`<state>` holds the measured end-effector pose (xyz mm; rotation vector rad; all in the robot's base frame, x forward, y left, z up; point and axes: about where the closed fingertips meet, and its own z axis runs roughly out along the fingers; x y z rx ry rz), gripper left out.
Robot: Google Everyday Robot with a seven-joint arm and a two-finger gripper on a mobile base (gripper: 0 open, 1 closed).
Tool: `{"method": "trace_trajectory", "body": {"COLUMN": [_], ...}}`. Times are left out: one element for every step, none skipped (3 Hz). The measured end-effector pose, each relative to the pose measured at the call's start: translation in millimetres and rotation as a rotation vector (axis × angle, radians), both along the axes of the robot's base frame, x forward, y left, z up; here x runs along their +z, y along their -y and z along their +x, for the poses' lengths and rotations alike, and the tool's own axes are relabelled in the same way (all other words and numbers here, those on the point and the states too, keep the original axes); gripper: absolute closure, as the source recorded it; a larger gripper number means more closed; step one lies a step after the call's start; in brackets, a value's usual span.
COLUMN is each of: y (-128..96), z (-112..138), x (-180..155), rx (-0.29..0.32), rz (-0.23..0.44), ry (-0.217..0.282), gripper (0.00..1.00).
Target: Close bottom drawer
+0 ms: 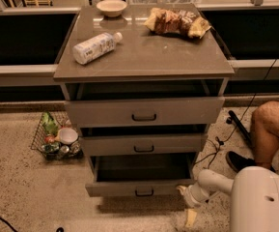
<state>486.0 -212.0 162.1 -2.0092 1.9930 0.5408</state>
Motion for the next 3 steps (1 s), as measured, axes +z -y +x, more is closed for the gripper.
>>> {"method": "trace_trajectory", "body": {"y": [0, 2, 9], "z": [7, 29, 55], "x": [-5, -9, -13], "rx": [-0.001, -0.008, -0.032], "rz": [0.023, 0.036, 0.045], "ry": [0.002, 0.03, 0.075], "gripper": [0.0, 0.18, 0.41]}}
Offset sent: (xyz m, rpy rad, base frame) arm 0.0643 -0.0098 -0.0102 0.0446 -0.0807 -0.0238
